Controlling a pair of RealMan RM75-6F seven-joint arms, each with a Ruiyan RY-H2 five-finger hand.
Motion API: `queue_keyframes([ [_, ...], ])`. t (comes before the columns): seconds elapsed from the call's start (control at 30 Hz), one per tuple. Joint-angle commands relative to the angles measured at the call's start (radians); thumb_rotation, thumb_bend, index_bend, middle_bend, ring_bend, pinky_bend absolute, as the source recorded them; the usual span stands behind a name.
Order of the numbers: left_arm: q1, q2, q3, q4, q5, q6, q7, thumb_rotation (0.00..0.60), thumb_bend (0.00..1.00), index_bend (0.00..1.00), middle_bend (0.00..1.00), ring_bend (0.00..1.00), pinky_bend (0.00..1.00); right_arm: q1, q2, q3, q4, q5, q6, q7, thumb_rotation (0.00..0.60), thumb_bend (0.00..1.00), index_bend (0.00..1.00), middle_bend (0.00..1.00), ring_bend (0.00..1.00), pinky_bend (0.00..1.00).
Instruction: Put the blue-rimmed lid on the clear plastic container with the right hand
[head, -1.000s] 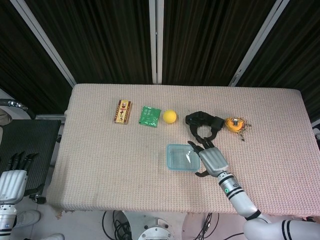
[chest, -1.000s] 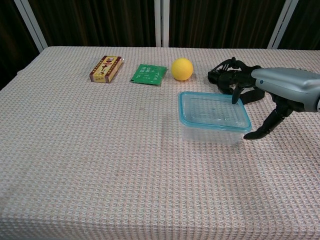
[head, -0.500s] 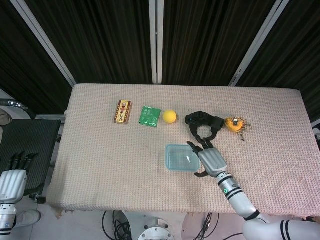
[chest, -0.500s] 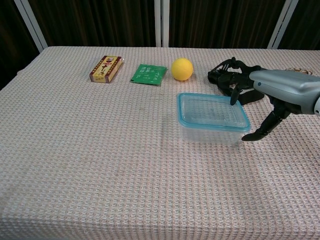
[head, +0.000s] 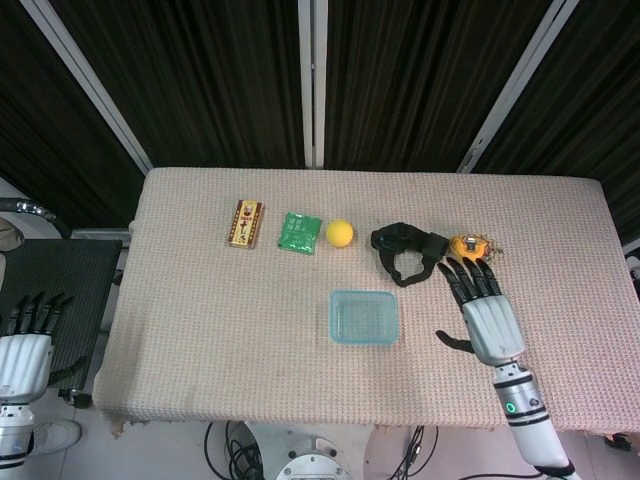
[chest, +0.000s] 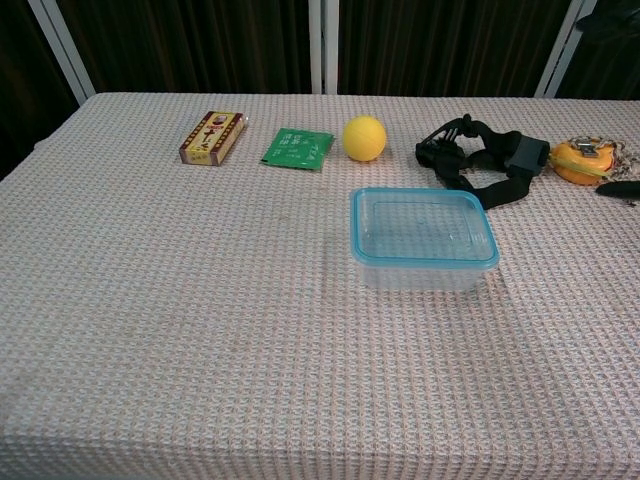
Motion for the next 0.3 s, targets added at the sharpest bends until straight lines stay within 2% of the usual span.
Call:
queue_keyframes([
  [0.03, 0.0, -0.001, 0.0, -0.017, 0.024, 0.02, 0.025, 0.6, 0.0, 0.14, 0.11, 0.02, 0.0, -0.143, 0.07, -0.069, 0.048, -0.113, 0.164, 0.09, 0.6, 0.03, 0.0, 0.02, 0.0, 0.0],
  [0.2, -0.001, 0.015, 0.014, -0.062, 0.044, 0.018, 0.053, 0.6, 0.0, 0.14, 0.11, 0.02, 0.0, -0.234, 0.107, -0.103, 0.107, -0.14, 0.237, 0.211, 0.6, 0.03, 0.0, 0.02, 0.0, 0.0],
  [0.3, -0.001, 0.022, 0.021, -0.086, 0.046, 0.01, 0.053, 0.6, 0.0, 0.14, 0.11, 0.02, 0.0, -0.249, 0.129, -0.111, 0.12, -0.125, 0.207, 0.264, 0.6, 0.03, 0.0, 0.03, 0.0, 0.0],
])
